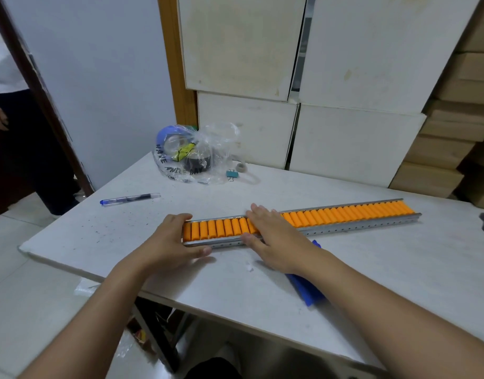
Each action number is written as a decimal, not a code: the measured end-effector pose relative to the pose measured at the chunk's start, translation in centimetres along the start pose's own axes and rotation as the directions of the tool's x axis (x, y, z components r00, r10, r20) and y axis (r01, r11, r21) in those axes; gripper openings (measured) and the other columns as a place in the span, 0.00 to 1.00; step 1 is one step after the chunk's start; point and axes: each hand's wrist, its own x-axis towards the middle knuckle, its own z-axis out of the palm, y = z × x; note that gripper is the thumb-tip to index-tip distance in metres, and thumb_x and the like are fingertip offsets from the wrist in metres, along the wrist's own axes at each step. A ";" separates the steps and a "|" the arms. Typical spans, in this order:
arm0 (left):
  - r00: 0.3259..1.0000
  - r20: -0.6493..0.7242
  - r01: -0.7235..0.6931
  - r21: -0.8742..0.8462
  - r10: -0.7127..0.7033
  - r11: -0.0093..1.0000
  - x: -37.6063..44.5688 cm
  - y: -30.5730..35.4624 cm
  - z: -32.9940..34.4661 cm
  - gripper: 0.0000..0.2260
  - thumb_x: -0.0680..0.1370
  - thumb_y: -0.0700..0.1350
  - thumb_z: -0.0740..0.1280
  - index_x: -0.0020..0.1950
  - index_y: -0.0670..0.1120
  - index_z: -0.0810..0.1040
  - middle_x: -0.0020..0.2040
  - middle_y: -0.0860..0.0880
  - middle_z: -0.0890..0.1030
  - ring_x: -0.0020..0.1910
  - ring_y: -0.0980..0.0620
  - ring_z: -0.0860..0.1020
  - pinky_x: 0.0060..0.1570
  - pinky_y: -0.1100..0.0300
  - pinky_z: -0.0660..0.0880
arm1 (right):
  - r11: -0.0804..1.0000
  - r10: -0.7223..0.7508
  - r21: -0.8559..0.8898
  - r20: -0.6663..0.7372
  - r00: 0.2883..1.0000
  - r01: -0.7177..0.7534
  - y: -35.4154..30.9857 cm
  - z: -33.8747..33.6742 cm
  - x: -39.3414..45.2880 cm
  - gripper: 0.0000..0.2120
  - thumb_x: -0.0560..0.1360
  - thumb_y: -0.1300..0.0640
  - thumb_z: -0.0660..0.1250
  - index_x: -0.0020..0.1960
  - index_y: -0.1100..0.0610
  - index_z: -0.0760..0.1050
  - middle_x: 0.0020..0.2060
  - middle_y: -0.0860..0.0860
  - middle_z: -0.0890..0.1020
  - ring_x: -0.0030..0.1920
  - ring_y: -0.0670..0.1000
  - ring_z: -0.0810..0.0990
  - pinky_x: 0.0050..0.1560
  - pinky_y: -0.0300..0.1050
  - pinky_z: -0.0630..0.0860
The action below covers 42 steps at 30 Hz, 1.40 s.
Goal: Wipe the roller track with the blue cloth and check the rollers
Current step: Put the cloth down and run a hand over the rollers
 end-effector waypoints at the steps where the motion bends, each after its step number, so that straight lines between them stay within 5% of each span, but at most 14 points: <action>1: 0.999 -0.031 -0.008 -0.010 0.007 1.000 0.0 0.3 0.4 0.40 0.66 0.58 0.74 0.72 0.49 0.61 0.64 0.50 0.66 0.59 0.54 0.67 0.59 0.58 0.68 | 1.000 -0.021 -0.010 0.009 1.000 0.021 -0.3 0.1 0.1 0.31 0.81 0.41 0.51 0.78 0.56 0.51 0.79 0.52 0.51 0.78 0.49 0.47 0.75 0.45 0.43; 6: 0.982 -0.182 -0.069 -0.083 0.053 0.994 -0.4 -0.4 1.4 0.34 0.63 0.60 0.76 0.66 0.54 0.70 0.56 0.54 0.72 0.54 0.53 0.72 0.51 0.57 0.69 | 0.999 -0.009 -0.032 0.061 0.998 0.011 0.4 0.3 0.0 0.32 0.80 0.41 0.51 0.78 0.56 0.50 0.78 0.52 0.52 0.78 0.49 0.48 0.75 0.45 0.45; 15: 0.979 -0.199 -0.064 -0.116 0.039 0.991 -0.2 -1.0 1.7 0.40 0.54 0.72 0.70 0.63 0.58 0.71 0.53 0.57 0.73 0.52 0.54 0.73 0.52 0.52 0.72 | 0.984 0.171 -0.055 -0.006 0.985 -0.172 6.0 -1.2 -3.0 0.33 0.80 0.40 0.51 0.78 0.56 0.49 0.78 0.51 0.51 0.78 0.49 0.49 0.75 0.45 0.46; 24: 0.977 -0.204 -0.080 -0.123 0.053 0.989 0.1 -1.0 1.8 0.39 0.55 0.70 0.71 0.63 0.58 0.71 0.52 0.58 0.73 0.52 0.54 0.73 0.51 0.53 0.72 | 0.937 0.346 -0.003 -0.109 0.932 -0.349 8.5 -1.7 -4.6 0.33 0.79 0.38 0.49 0.78 0.55 0.52 0.78 0.52 0.54 0.78 0.51 0.51 0.76 0.48 0.48; 29: 0.977 -0.207 -0.078 -0.120 0.052 0.990 0.1 -1.1 1.8 0.36 0.59 0.65 0.75 0.64 0.57 0.70 0.54 0.55 0.73 0.53 0.53 0.73 0.51 0.54 0.71 | 0.991 0.130 0.029 -0.119 0.984 -0.127 3.8 -1.4 -2.6 0.25 0.81 0.45 0.52 0.74 0.57 0.61 0.75 0.55 0.62 0.75 0.54 0.58 0.74 0.47 0.53; 33: 0.979 -0.198 -0.067 -0.121 0.042 0.990 0.0 -1.1 2.0 0.35 0.61 0.64 0.76 0.64 0.56 0.70 0.55 0.54 0.73 0.54 0.53 0.73 0.51 0.54 0.70 | 1.000 -0.025 -0.013 -0.031 0.999 0.024 1.2 0.2 -0.8 0.26 0.82 0.48 0.52 0.76 0.57 0.57 0.77 0.54 0.57 0.77 0.51 0.52 0.75 0.47 0.46; 37: 0.980 -0.193 -0.065 -0.114 0.042 0.991 0.0 -1.2 2.0 0.36 0.61 0.63 0.75 0.66 0.56 0.69 0.56 0.54 0.72 0.54 0.53 0.72 0.52 0.54 0.70 | 1.000 0.028 -0.007 0.001 1.000 -0.028 2.2 0.5 -0.8 0.28 0.82 0.46 0.50 0.78 0.57 0.53 0.78 0.54 0.54 0.78 0.51 0.50 0.76 0.48 0.46; 42: 0.982 -0.180 -0.066 -0.092 0.049 0.994 0.0 -0.9 1.9 0.37 0.62 0.61 0.76 0.67 0.54 0.69 0.57 0.53 0.69 0.55 0.52 0.70 0.54 0.55 0.69 | 0.988 0.153 -0.021 -0.046 0.987 -0.155 5.3 -1.6 -2.7 0.24 0.82 0.47 0.51 0.73 0.58 0.61 0.73 0.55 0.66 0.72 0.54 0.64 0.72 0.49 0.59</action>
